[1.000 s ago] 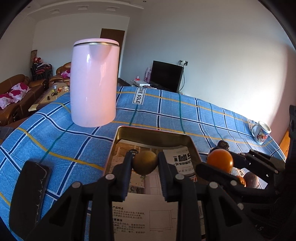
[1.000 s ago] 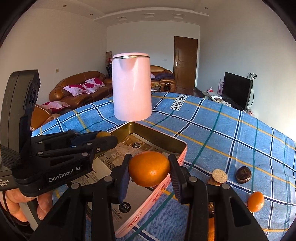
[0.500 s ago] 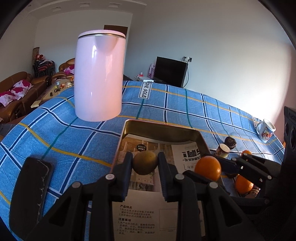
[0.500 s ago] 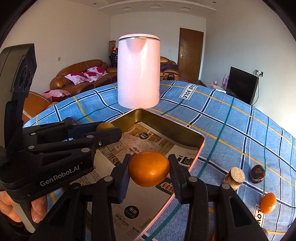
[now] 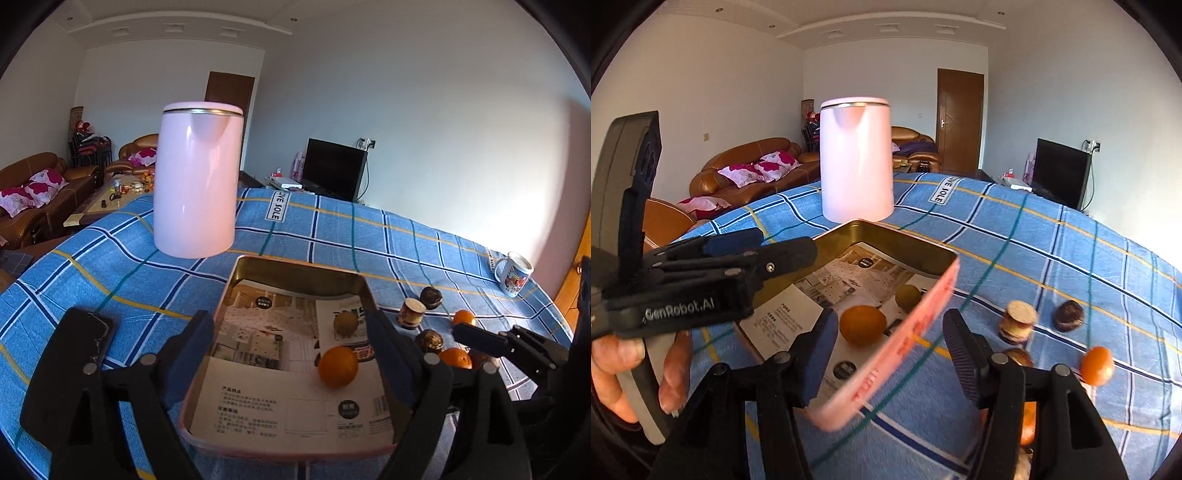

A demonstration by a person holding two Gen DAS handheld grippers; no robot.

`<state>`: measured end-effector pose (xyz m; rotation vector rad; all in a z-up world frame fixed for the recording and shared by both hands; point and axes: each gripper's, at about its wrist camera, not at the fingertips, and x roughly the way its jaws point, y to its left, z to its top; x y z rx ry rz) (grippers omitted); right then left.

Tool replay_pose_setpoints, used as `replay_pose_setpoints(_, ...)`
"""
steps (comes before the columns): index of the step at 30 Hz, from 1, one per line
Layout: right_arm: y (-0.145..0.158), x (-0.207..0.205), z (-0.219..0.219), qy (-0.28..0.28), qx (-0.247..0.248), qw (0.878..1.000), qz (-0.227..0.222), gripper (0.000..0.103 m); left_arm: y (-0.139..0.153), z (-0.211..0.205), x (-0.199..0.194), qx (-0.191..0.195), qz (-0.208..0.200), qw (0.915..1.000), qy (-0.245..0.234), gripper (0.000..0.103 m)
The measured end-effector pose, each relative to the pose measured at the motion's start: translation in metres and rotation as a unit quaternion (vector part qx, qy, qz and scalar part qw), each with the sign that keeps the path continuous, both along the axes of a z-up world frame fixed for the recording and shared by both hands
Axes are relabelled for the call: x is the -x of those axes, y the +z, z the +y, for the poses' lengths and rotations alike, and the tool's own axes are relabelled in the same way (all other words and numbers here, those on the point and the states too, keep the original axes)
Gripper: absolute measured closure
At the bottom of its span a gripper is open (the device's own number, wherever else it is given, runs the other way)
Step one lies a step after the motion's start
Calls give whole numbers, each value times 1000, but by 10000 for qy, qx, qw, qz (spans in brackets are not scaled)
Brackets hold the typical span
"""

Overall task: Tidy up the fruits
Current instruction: 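Open both grippers to drop the tan fruit and tangerine into the tin, then grasp a larger tan round fruit with the right gripper while the left gripper grasps a brown striped round item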

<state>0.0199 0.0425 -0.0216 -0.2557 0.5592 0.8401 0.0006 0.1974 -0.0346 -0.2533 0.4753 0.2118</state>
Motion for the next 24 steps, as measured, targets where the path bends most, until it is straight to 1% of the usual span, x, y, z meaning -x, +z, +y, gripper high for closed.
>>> replay_pose_setpoints(3, 2, 13, -51, -372, -109, 9991, -165, 42, 1, -21, 4, -41, -61, 9998, -172, 9)
replay_pose_setpoints(5, -3, 18, -83, -732, -88, 9970, -229, 42, -1, -37, 3, -94, -31, 9994, -317, 9)
replay_pose_setpoints(8, -17, 14, -121, -1233, -22, 9924, -27, 42, -9, -61, -3, -144, 100, 9982, -582, 9)
replay_pose_setpoints(10, -25, 8, -137, -1364, -28, 9905, 163, 42, -15, -77, -9, -192, 217, 9967, -762, 9)
replay_pose_setpoints(12, -30, 4, -141, -1425, 21, 9895, 255, 42, -19, -90, -14, -216, 325, 9951, -906, 9)
replay_pose_setpoints(14, -31, 1, -139, -1317, 34, 9907, 340, 42, -23, -103, -17, -277, 387, 9939, -992, 9)
replay_pose_setpoints(16, -31, 1, -132, -1231, 244, 9916, 319, 43, -25, -112, -18, -338, 425, 9928, -1064, 9)
replay_pose_setpoints(18, -31, 0, -125, -1073, 333, 9928, 411, 49, -26, -116, -18, -352, 449, 9923, -1100, 9)
replay_pose_setpoints(21, -36, -5, -117, -1016, 534, 9921, 498, 54, -28, -120, -17, -374, 472, 9916, -1142, 9)
replay_pose_setpoints(24, -39, -13, -115, -930, 540, 9917, 700, 55, -30, -122, -19, -357, 509, 9911, -1174, 8)
